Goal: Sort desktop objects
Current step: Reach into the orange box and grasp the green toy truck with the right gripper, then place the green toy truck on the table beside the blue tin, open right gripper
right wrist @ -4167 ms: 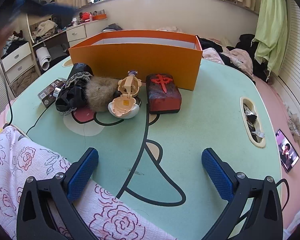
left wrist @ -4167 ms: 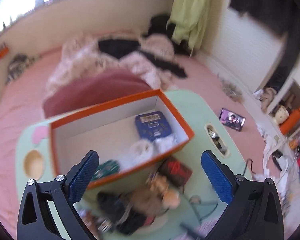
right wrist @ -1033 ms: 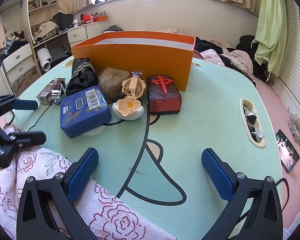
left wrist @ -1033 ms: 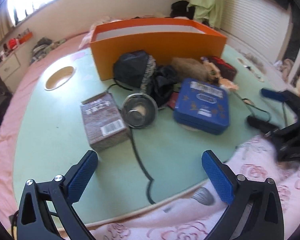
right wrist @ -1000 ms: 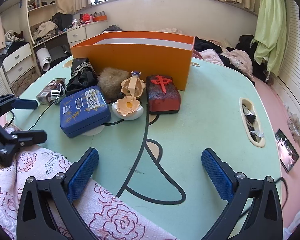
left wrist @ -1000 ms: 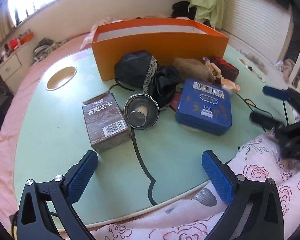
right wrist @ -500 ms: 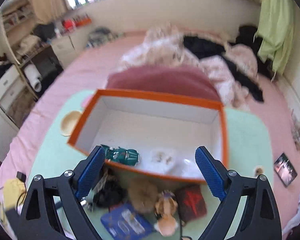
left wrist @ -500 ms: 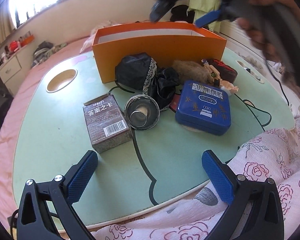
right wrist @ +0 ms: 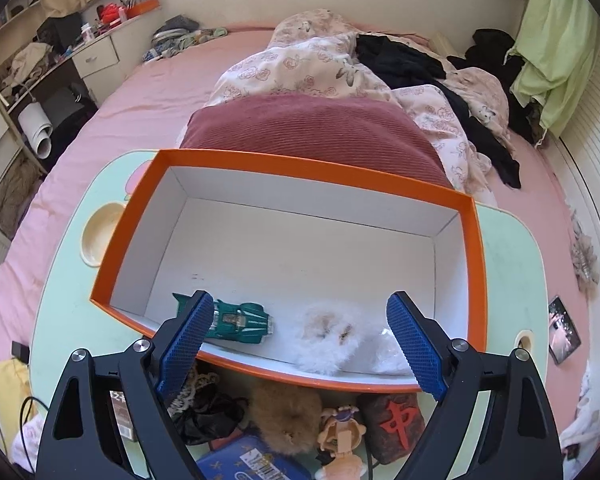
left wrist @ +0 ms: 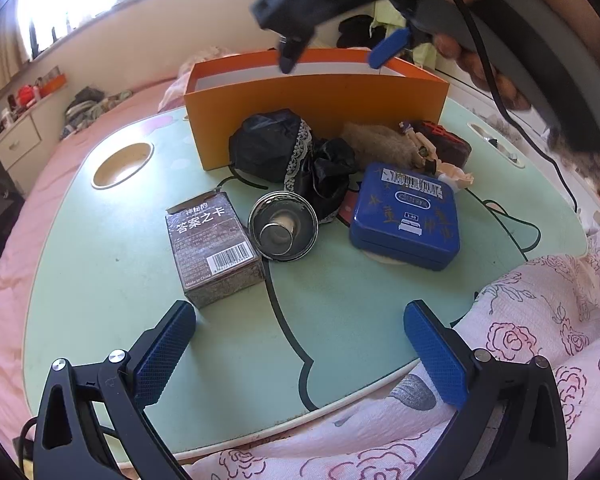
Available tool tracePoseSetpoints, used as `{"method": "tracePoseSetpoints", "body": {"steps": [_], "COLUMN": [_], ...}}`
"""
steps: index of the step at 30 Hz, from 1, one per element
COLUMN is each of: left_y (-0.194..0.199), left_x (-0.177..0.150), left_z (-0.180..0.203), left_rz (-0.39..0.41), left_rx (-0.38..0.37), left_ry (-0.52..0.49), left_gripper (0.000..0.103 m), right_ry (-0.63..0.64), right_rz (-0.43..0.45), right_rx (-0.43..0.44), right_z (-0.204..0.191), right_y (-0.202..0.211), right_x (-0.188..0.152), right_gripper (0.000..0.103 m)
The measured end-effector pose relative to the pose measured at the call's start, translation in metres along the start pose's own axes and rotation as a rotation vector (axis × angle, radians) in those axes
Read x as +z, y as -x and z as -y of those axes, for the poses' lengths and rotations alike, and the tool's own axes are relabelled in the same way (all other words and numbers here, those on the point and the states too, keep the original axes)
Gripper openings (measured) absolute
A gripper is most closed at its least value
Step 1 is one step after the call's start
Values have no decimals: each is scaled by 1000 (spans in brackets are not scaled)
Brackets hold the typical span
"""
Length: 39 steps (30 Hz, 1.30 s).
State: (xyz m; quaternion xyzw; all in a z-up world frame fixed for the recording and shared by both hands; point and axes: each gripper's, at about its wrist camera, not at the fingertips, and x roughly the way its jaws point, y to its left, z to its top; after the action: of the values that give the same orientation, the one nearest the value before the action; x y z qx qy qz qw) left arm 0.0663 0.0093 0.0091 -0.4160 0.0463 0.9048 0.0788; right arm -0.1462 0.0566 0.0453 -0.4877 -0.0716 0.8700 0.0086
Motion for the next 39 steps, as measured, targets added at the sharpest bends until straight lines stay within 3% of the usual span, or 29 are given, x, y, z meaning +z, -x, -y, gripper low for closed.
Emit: {"method": "tracePoseSetpoints", "body": {"steps": [3, 7, 14, 19, 22, 28, 31, 35, 39], "left_y": [1, 0, 0, 0, 0, 0, 0, 0, -1], "left_x": [-1, 0, 0, 1, 1, 2, 2, 2, 4], "left_z": [-1, -1, 0, -1, -2, -5, -6, -5, -4], "left_rz": [1, 0, 0, 1, 1, 3, 5, 6, 5], "left_rx": [0, -1, -1, -2, -3, -4, -5, -5, -4], "left_ry": [1, 0, 0, 1, 0, 0, 0, 0, -1], "left_gripper": [103, 103, 103, 103, 103, 103, 103, 103, 103], "right_ry": [-20, -92, -111, -79, -36, -84, -150, -135, -28], "right_rz": [-60, -224, -423, -466, -434, -376, -240, -100, -3], "right_rx": [100, 229, 237, 116, 84, 122, 209, 291, 315], "right_z": [-3, -5, -20, -28, -33, -24, -5, 20, 29], "right_y": [-4, -21, -54, -76, -74, -59, -29, 30, 81], "right_x": [11, 27, 31, 23, 20, 25, 35, 35, -10], "right_gripper": [86, 82, 82, 83, 75, 74, 74, 74, 75]}}
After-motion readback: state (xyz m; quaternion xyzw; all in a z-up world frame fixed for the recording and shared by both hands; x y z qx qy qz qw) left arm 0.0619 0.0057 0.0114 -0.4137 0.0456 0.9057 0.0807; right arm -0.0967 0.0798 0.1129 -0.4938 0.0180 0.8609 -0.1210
